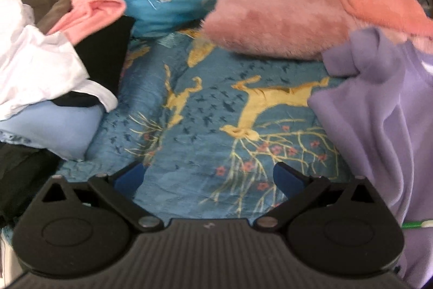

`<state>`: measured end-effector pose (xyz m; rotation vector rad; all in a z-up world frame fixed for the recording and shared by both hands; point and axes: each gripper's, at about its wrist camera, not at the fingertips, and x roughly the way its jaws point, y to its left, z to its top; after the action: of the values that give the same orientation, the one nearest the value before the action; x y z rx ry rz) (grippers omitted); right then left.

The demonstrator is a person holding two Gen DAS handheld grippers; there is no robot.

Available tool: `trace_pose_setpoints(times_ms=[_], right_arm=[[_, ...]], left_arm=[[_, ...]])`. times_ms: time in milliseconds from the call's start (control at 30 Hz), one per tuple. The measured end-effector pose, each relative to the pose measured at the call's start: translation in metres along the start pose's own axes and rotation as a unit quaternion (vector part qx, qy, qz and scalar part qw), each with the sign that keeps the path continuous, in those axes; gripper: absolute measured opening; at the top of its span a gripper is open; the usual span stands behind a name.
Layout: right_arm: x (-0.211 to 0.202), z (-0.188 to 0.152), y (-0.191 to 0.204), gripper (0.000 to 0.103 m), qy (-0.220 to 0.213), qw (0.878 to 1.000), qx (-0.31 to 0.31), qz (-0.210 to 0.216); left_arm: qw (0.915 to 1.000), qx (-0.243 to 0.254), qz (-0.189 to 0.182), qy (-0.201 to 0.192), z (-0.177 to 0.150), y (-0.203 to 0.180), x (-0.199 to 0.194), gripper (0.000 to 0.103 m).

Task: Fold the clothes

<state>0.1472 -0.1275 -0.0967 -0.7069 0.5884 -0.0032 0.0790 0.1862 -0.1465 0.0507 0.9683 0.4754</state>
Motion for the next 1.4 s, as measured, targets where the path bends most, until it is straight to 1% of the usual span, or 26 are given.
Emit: trace_pose_setpoints(times_ms=[67, 100, 133, 200, 233, 300, 367, 400, 467, 500, 533, 600, 700, 800, 900, 933, 1033, 1067, 1133, 1200, 1233, 1267, 1300, 1333, 1367, 1400], right_arm=[[-0.022, 0.007, 0.017, 0.052, -0.04, 0.995, 0.019, 0.093], [-0.028, 0.012, 0.03, 0.052, -0.051, 0.987, 0.038, 0.15], [-0.029, 0.018, 0.045, 0.052, -0.055, 0.974, 0.06, 0.211], [-0.02, 0.025, 0.074, 0.053, -0.04, 0.948, 0.107, 0.297], [-0.013, 0.027, 0.089, 0.052, -0.026, 0.934, 0.133, 0.33], [0.009, 0.028, 0.116, 0.05, 0.017, 0.919, 0.186, 0.348], [0.029, 0.023, 0.13, 0.049, 0.053, 0.902, 0.242, 0.353], [0.037, 0.02, 0.136, 0.041, 0.066, 0.893, 0.268, 0.356], [0.041, 0.017, 0.144, 0.035, 0.062, 0.878, 0.302, 0.366], [0.039, 0.019, 0.148, 0.013, 0.055, 0.876, 0.305, 0.37], [0.035, 0.02, 0.15, 0.009, 0.047, 0.872, 0.309, 0.378], [0.019, 0.025, 0.153, 0.009, 0.015, 0.862, 0.316, 0.396], [-0.022, 0.047, 0.163, 0.009, -0.058, 0.855, 0.29, 0.425], [-0.058, 0.08, 0.188, 0.009, -0.104, 0.849, 0.252, 0.453], [-0.081, 0.105, 0.237, 0.007, -0.11, 0.839, 0.207, 0.491], [-0.087, 0.112, 0.253, 0.003, -0.109, 0.834, 0.195, 0.504], [-0.094, 0.117, 0.3, 0.001, -0.078, 0.813, 0.176, 0.55], [-0.098, 0.114, 0.313, 0.001, -0.068, 0.81, 0.168, 0.558], [-0.102, 0.107, 0.331, 0.003, -0.049, 0.812, 0.15, 0.563], [-0.107, 0.099, 0.328, 0.007, -0.049, 0.815, 0.151, 0.557], [-0.108, 0.096, 0.319, 0.009, -0.056, 0.821, 0.153, 0.547], [-0.109, 0.092, 0.308, 0.011, -0.068, 0.831, 0.151, 0.531], [-0.112, 0.087, 0.292, 0.014, -0.088, 0.845, 0.141, 0.509], [-0.113, 0.084, 0.28, 0.026, -0.109, 0.858, 0.128, 0.486], [-0.116, 0.081, 0.267, 0.033, -0.131, 0.87, 0.112, 0.461], [-0.117, 0.079, 0.255, 0.047, -0.15, 0.88, 0.097, 0.44]], left_arm=[[1.0, -0.005, -0.004, -0.006, 0.002, 0.005, -0.01, 0.103], [0.9999, -0.009, -0.009, -0.008, 0.004, 0.009, -0.015, 0.103], [0.9998, -0.012, -0.013, -0.01, 0.004, 0.012, -0.02, 0.103], [0.9996, -0.018, -0.018, -0.015, 0.004, 0.019, -0.031, 0.103], [0.9995, -0.02, -0.018, -0.018, 0.003, 0.024, -0.035, 0.103], [0.9993, -0.025, -0.017, -0.022, 0.0, 0.034, -0.044, 0.103], [0.9992, -0.031, -0.013, -0.022, -0.004, 0.044, -0.048, 0.103], [0.9991, -0.034, -0.011, -0.021, -0.006, 0.049, -0.049, 0.103], [0.999, -0.041, -0.005, -0.018, -0.009, 0.057, -0.047, 0.103], [0.9988, -0.045, -0.003, -0.016, -0.01, 0.061, -0.046, 0.103], [0.9986, -0.051, -0.002, -0.014, -0.011, 0.066, -0.044, 0.103], [0.998, -0.062, 0.001, -0.01, -0.012, 0.075, -0.04, 0.103], [0.9967, -0.08, 0.012, -0.008, -0.015, 0.093, -0.038, 0.103], [0.9944, -0.101, 0.028, -0.008, -0.018, 0.116, -0.04, 0.103], [0.9906, -0.128, 0.048, -0.007, -0.023, 0.145, -0.044, 0.103], [0.9891, -0.136, 0.055, -0.006, -0.025, 0.154, -0.046, 0.103], [0.9852, -0.154, 0.076, -0.001, -0.034, 0.179, -0.05, 0.103], [0.9839, -0.158, 0.082, 0.001, -0.037, 0.187, -0.052, 0.103], [0.9821, -0.165, 0.091, 0.006, -0.042, 0.198, -0.053, 0.103], [0.9821, -0.164, 0.09, 0.015, -0.044, 0.202, -0.049, 0.103], [0.9825, -0.163, 0.087, 0.021, -0.045, 0.202, -0.047, 0.103], [0.9831, -0.162, 0.081, 0.026, -0.044, 0.199, -0.043, 0.103], [0.9837, -0.162, 0.074, 0.028, -0.043, 0.195, -0.041, 0.103], [0.9843, -0.162, 0.065, 0.027, -0.042, 0.19, -0.039, 0.103], [0.9848, -0.162, 0.057, 0.027, -0.04, 0.185, -0.038, 0.103], [0.9854, -0.16, 0.05, 0.026, -0.039, 0.18, -0.037, 0.103]])
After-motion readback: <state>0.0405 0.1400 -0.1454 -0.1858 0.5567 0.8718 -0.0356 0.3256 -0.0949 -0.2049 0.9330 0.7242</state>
